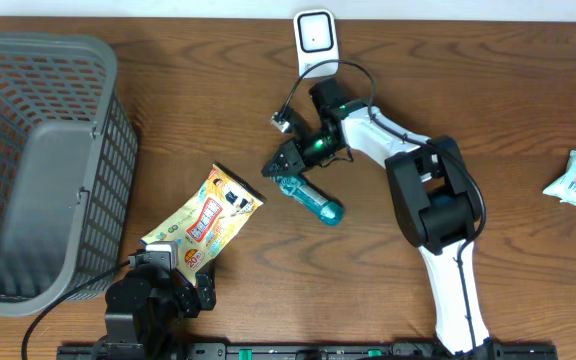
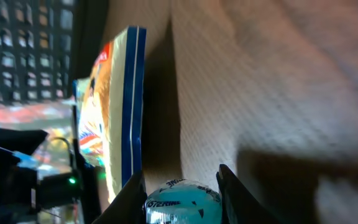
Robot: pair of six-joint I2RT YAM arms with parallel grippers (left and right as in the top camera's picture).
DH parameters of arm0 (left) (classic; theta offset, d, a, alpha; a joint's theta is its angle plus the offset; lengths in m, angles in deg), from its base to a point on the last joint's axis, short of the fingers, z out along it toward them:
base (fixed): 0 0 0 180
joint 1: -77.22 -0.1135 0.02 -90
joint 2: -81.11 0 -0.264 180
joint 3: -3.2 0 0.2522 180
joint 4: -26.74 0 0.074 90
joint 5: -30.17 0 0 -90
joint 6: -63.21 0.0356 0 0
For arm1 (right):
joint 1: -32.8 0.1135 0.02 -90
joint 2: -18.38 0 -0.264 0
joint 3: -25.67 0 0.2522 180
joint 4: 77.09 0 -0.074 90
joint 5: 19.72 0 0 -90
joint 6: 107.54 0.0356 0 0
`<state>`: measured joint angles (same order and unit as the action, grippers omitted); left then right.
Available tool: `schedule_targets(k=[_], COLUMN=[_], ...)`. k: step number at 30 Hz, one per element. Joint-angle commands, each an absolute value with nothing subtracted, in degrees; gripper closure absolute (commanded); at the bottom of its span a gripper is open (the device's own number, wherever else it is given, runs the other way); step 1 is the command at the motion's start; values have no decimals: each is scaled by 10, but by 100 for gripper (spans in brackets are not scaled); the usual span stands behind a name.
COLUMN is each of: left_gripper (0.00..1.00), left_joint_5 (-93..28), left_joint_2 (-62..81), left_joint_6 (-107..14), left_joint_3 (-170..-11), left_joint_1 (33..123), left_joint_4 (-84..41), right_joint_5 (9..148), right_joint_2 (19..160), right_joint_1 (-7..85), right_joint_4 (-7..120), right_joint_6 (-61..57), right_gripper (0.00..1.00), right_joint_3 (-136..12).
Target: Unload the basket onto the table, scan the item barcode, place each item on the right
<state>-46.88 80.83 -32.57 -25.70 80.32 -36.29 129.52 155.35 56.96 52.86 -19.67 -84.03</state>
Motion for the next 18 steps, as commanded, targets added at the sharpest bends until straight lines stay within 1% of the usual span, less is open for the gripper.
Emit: schedule_targets(k=[1,3,5,6,10,18], left_gripper=[1,1,1,1,1,1], left_joint_5=[-474,-474,-474,-474,-474,-474], left_joint_2=[809,809,809,809,809,809], left_joint_6=[-325,-325,-325,-325,-325,-325], left_joint_3=[-255,-255,-255,-255,-255,-255], left_joint_1=[803,803,803,803,803,803], left_joint_4=[-380,-380,-380,-380,-380,-380], right_joint_5=[1281,1261,1241,1227,1182,1172], right_joint_2=[1592,1597,1596,1596,1596,1595], right_joint_1=[548,539,534,532,524,523], right_joint_4=[537,534,532,532,530,525], right_joint_6=[-175,-175,-175,-175,-167,-167], right_gripper=[76,69,58,55,55,52], right_joint_3=[-840,-840,-840,-841,-850,-865])
